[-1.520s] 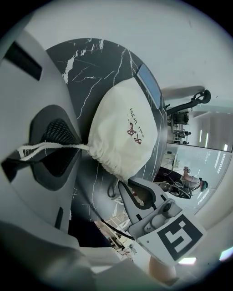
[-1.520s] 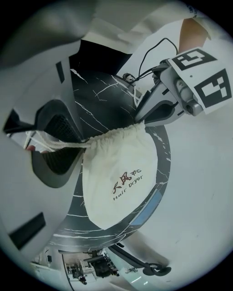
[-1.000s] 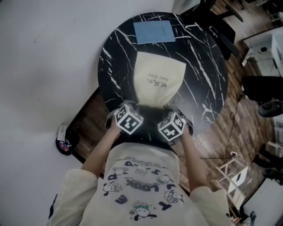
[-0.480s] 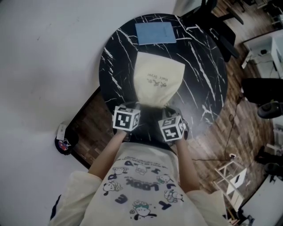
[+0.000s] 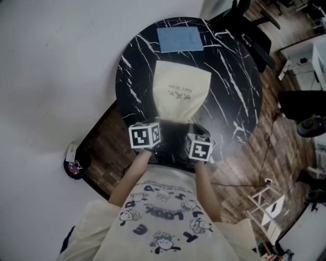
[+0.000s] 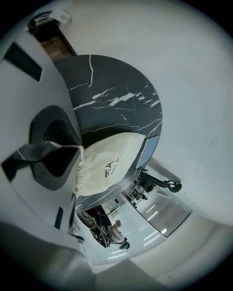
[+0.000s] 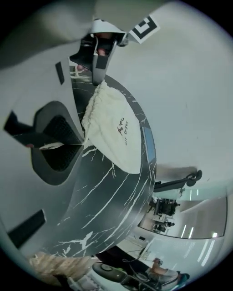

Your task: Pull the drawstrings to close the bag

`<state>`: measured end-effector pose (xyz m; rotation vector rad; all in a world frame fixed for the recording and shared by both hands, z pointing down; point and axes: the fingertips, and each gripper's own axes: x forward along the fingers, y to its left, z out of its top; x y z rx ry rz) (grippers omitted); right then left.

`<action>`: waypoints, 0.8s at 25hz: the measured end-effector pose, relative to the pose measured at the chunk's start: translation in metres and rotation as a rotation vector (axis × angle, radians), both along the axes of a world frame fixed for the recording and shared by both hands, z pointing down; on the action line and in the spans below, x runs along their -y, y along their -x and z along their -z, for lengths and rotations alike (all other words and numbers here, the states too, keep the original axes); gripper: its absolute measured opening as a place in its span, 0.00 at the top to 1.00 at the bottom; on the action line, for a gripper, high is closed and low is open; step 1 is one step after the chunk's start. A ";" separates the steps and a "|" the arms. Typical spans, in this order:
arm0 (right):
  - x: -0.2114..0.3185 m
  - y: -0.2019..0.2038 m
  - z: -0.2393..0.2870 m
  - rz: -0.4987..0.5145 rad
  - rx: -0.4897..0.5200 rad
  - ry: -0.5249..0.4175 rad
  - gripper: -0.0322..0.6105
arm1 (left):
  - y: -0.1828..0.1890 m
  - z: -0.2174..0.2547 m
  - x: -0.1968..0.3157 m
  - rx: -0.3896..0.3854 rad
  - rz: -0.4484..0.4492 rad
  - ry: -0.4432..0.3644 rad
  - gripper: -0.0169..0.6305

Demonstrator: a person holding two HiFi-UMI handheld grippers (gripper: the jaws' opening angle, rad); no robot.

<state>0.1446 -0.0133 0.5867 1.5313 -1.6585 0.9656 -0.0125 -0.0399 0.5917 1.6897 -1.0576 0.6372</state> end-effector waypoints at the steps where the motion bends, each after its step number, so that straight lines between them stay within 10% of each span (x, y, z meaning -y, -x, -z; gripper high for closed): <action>1: 0.000 -0.003 -0.002 -0.028 0.011 0.005 0.92 | 0.000 -0.001 0.000 -0.005 0.002 0.005 0.90; 20: -0.021 -0.052 -0.019 -0.319 0.088 0.040 0.92 | 0.034 -0.020 -0.005 -0.036 0.145 0.098 0.90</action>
